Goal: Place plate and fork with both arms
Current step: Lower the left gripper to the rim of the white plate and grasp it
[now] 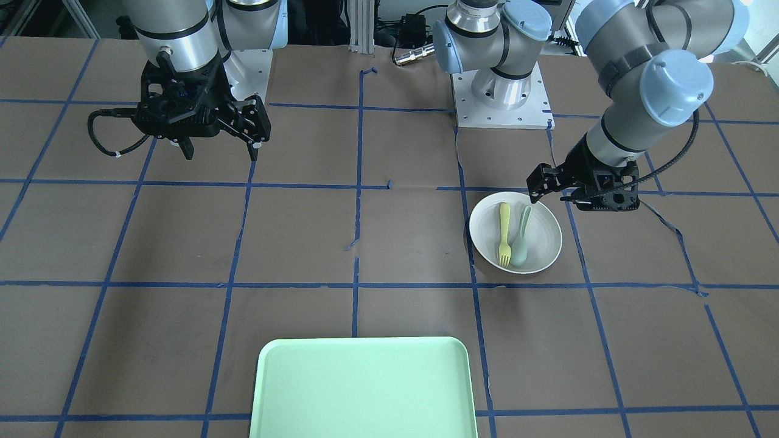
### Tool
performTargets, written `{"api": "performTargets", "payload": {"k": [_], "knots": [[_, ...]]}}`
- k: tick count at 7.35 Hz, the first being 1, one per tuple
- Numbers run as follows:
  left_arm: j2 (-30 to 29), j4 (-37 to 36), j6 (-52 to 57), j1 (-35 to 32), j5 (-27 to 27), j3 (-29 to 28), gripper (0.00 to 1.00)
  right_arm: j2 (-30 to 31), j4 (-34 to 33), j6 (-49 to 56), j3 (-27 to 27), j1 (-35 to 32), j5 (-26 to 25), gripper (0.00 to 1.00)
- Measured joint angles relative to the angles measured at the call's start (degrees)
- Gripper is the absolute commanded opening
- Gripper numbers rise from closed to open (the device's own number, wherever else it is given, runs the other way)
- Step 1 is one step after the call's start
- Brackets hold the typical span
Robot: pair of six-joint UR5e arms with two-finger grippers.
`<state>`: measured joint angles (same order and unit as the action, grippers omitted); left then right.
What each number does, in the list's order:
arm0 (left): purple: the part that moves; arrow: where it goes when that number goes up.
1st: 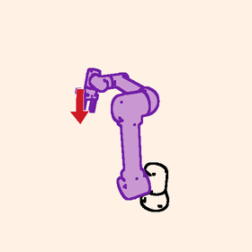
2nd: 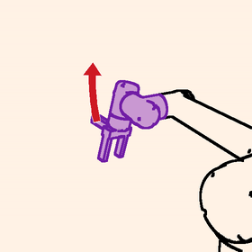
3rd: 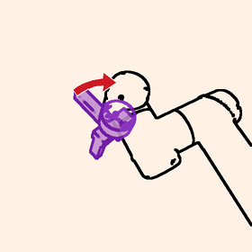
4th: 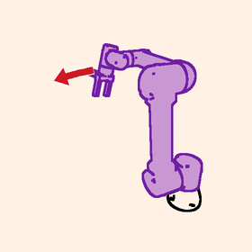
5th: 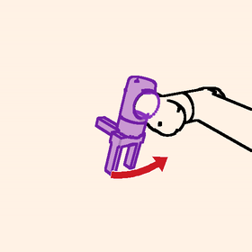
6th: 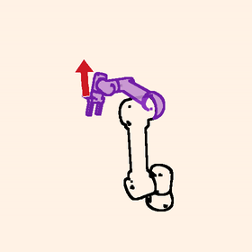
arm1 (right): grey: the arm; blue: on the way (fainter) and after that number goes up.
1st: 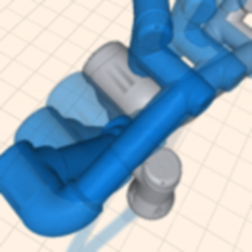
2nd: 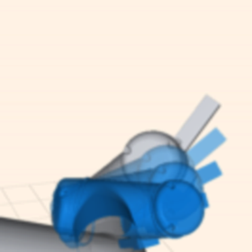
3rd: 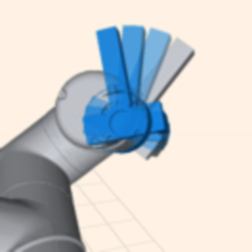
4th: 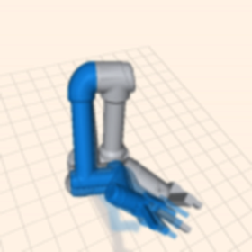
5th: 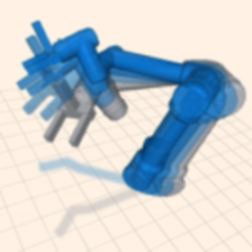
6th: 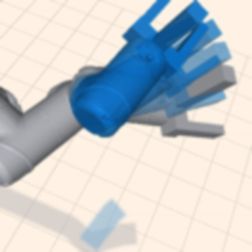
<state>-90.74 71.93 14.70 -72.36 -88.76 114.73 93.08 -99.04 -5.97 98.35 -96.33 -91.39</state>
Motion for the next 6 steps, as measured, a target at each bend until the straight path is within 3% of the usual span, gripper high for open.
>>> {"api": "performTargets", "payload": {"k": [1, 2, 4, 5, 6], "knots": [[-1.5, -7.9, 1.7, 2.3, 0.0, 5.3, 0.82, -0.1, 0.0, 0.0, 0.0, 0.0, 0.0, 1.00], [-3.4, -15.8, 2.4, 3.4, -0.1, 9.6, 0.72, -0.1, 0.0, 0.0, 0.0, -0.1, 0.0, 1.00], [-7.2, -23.6, 4.1, 4.6, -0.1, 12.9, 0.71, -0.1, 0.0, 0.0, -0.1, -0.1, 0.0, 1.00], [-8.7, -25.5, 4.6, 5.5, -0.2, 13.3, 0.64, -0.1, 0.0, 0.0, -0.1, -0.1, 0.0, 1.00], [-9.6, -26.6, 4.8, 6.1, -0.1, 13.3, 0.36, -0.1, 0.0, 0.0, -0.1, -0.1, 0.0, 1.00]]}}
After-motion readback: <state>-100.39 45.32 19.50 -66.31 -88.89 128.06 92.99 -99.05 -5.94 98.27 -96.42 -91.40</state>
